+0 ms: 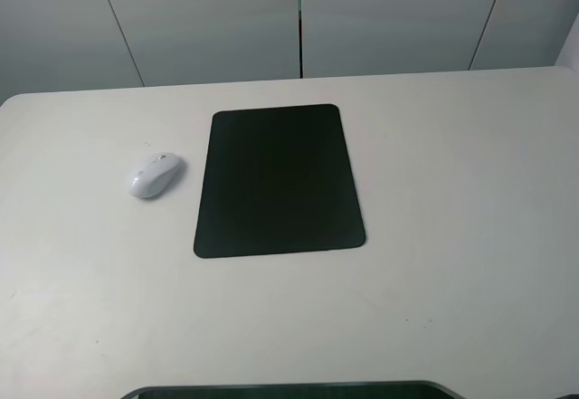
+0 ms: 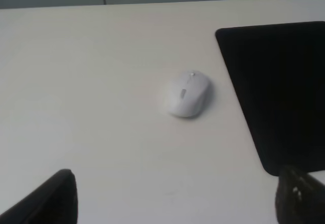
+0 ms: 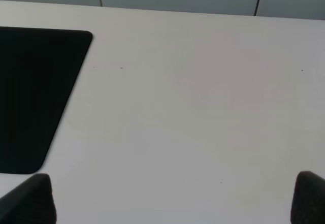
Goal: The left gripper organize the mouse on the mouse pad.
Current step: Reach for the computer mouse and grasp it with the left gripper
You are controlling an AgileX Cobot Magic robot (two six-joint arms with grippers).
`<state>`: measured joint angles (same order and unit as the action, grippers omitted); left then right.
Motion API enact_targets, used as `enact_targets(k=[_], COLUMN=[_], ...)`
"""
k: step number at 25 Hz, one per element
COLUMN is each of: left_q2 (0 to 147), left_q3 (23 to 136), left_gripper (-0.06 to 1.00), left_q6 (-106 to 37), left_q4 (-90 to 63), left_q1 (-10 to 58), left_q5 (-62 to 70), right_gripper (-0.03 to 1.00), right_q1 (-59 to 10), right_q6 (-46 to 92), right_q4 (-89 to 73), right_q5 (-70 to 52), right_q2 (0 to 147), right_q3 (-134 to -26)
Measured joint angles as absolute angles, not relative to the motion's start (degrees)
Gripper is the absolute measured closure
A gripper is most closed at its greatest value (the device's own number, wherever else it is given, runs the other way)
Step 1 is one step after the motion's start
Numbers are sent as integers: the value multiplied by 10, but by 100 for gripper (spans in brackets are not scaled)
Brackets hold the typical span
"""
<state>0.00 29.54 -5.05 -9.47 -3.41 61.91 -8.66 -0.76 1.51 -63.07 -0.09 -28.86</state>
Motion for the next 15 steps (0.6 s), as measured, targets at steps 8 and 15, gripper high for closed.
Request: enact_targets(k=[8, 15], left_q2=[0, 0], left_q3=[295, 295], left_gripper=[20, 20], left_q6=[-62, -62], left_q4=[-103, -103], left_q1=[-34, -34], left_q5=[619, 619], right_gripper=[27, 27], right_q1=[-87, -87], right_q6=[-8, -8], right_q4=[15, 15], right_q5=[-631, -631], right_q2=[-1, -1], right_q3=[-289, -289])
